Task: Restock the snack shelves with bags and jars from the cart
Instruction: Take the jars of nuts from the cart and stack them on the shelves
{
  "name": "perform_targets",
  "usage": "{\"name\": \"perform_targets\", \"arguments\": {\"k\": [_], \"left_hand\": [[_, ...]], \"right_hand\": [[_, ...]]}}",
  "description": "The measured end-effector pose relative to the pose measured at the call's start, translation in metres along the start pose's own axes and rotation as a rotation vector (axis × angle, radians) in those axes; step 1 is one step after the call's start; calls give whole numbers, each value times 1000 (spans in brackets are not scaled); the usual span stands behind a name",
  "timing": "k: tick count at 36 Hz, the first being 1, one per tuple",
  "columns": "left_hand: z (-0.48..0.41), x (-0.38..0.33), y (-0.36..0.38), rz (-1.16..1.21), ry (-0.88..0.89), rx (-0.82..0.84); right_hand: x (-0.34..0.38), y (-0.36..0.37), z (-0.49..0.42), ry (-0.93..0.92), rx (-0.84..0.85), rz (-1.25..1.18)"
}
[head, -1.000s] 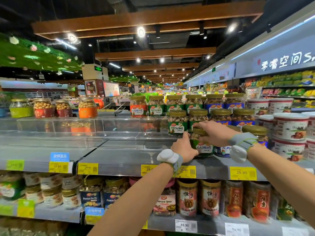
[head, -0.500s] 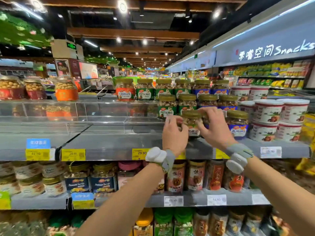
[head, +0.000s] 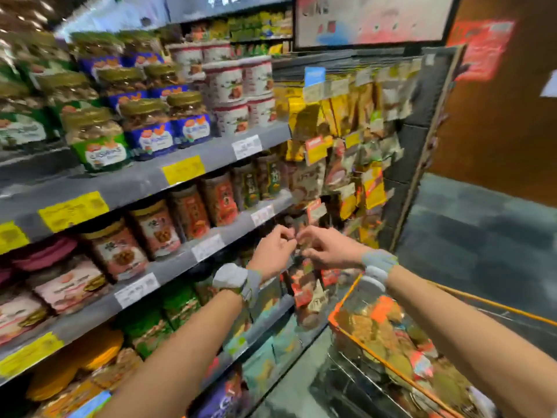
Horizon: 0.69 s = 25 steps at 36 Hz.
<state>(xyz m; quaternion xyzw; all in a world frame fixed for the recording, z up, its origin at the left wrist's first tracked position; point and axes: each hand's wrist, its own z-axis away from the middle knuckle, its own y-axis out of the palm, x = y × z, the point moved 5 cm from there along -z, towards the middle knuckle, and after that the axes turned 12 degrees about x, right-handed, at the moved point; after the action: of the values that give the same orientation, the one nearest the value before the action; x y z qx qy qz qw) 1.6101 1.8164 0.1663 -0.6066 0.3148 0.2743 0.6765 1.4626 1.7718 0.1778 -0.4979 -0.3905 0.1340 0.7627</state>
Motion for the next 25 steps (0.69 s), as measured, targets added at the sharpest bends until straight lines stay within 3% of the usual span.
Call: {"name": "perform_targets", "arguments": {"k": [8, 12, 17, 25], "left_hand": [[-87, -72, 174, -148, 11, 345], [-140, -58, 261, -237, -90, 522], [-147, -83, 330, -269, -146, 601], [-172, -65, 426, -348, -253, 753]], "right_hand": [[-182, 2, 110, 328, 67, -47], [-259, 9, 158, 471, 103, -95], [-352, 46, 198, 568, 127, -247], [-450, 126, 244, 767, 134, -528]]}}
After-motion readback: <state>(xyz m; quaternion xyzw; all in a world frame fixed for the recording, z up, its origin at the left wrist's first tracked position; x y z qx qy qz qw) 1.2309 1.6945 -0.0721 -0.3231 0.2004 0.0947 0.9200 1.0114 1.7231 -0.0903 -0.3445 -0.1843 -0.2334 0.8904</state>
